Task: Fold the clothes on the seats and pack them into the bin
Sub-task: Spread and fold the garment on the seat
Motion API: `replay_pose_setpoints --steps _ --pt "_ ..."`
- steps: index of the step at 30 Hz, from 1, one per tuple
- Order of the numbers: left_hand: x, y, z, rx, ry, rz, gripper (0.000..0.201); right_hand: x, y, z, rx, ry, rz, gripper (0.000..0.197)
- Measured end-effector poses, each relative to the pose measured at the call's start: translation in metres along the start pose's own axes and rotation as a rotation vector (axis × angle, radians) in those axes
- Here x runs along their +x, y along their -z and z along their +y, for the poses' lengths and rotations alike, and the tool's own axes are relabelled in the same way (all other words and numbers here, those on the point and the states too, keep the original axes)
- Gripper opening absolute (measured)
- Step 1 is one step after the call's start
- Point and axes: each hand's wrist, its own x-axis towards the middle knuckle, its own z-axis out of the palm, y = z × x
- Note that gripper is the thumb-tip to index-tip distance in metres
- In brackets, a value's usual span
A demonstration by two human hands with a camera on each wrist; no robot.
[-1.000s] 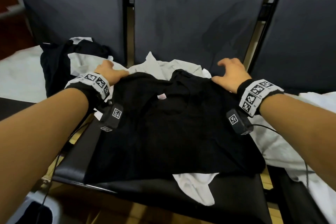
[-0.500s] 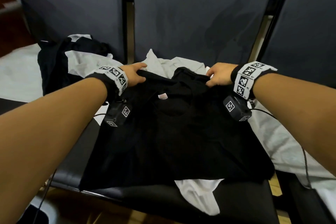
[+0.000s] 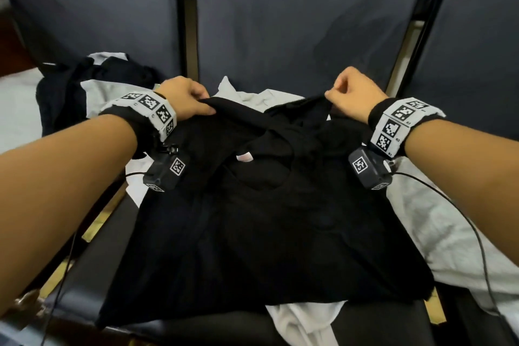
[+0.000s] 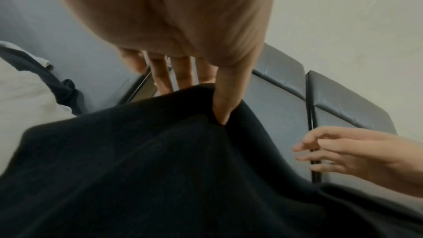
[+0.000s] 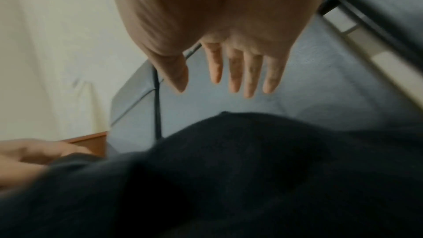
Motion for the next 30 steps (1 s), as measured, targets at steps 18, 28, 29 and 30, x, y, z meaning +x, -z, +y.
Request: replay_pose_setpoints --steps 18,28,29,30 --pt "-0.044 0.026 -0.001 -0.049 -0.086 -0.007 0.02 -0.023 -0.021 -0.077 -0.272 0.305 -0.387 0.035" --pt "-0.037 0.022 -0.015 -0.087 0.046 0.063 0.015 -0.022 -0.002 -0.03 -0.243 0.206 -0.354 0.019" --pt "-0.037 0.022 -0.015 -0.096 0.048 0.057 0.017 -0.021 -0.003 -0.028 -0.182 0.163 -0.297 0.022" --pt "-0.037 0.021 -0.015 -0.109 0.052 0.055 0.018 -0.02 -0.004 -0.028 -0.121 0.136 -0.234 0.024"
